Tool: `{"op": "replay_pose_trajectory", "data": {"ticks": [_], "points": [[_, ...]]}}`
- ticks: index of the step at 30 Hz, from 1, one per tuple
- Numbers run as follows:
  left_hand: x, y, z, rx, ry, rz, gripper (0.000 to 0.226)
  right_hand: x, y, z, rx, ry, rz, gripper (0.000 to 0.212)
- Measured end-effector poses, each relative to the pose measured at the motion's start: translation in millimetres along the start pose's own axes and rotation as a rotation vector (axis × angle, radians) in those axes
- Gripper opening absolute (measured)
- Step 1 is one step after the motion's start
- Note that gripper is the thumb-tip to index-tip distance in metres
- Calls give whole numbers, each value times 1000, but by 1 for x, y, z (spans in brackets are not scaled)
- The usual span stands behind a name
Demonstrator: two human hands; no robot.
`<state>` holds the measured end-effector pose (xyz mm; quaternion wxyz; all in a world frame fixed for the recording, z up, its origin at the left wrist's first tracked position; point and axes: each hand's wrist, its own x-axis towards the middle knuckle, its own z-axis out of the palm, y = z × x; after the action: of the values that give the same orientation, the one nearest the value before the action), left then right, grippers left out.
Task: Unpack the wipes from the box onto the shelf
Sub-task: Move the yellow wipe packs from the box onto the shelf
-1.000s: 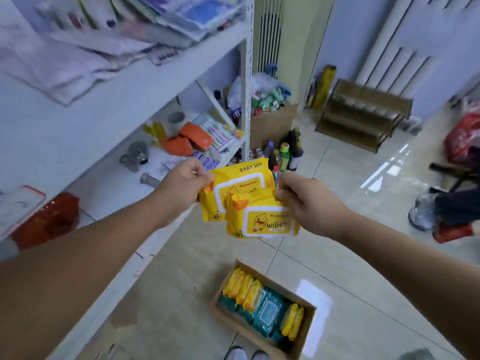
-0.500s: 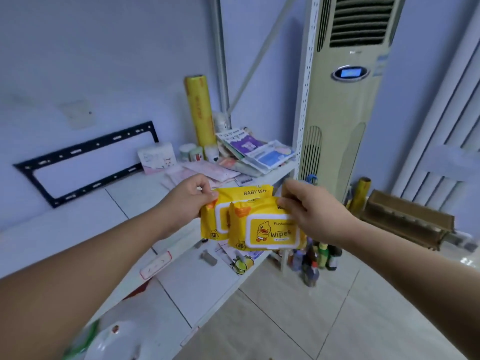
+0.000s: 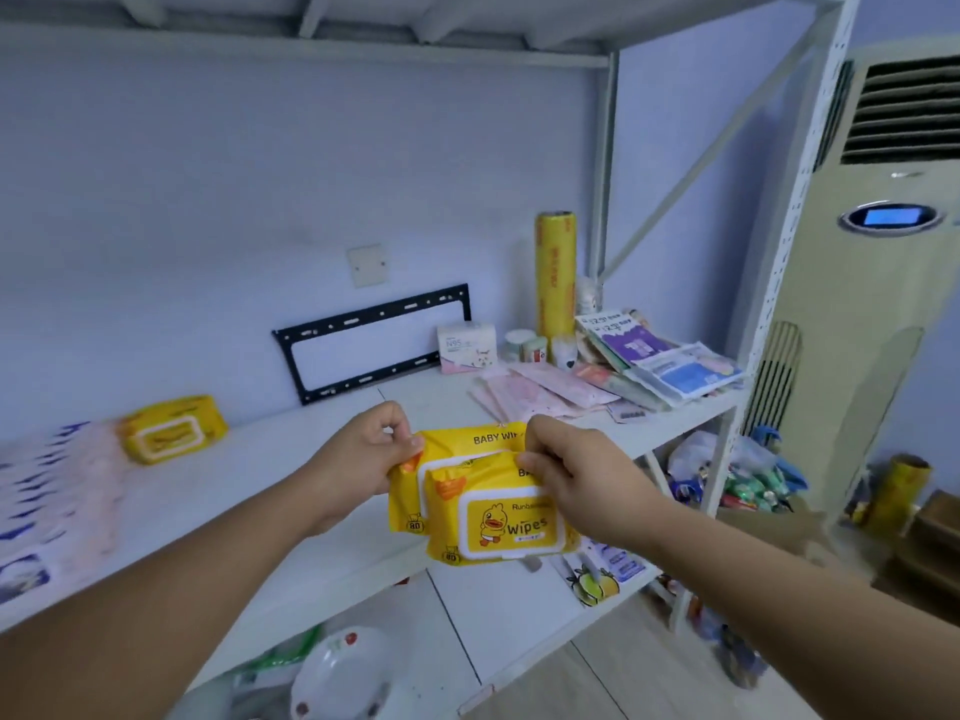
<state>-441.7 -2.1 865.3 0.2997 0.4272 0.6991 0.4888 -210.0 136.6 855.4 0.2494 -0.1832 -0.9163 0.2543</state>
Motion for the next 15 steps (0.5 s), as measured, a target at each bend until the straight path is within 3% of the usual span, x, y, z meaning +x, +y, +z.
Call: {"op": "replay_pose_trajectory", "data": {"ticks": [15], "points": [[-35,-127,-229,-95,217,-157,28,140,-113,216,191,-136,-47,25]]}}
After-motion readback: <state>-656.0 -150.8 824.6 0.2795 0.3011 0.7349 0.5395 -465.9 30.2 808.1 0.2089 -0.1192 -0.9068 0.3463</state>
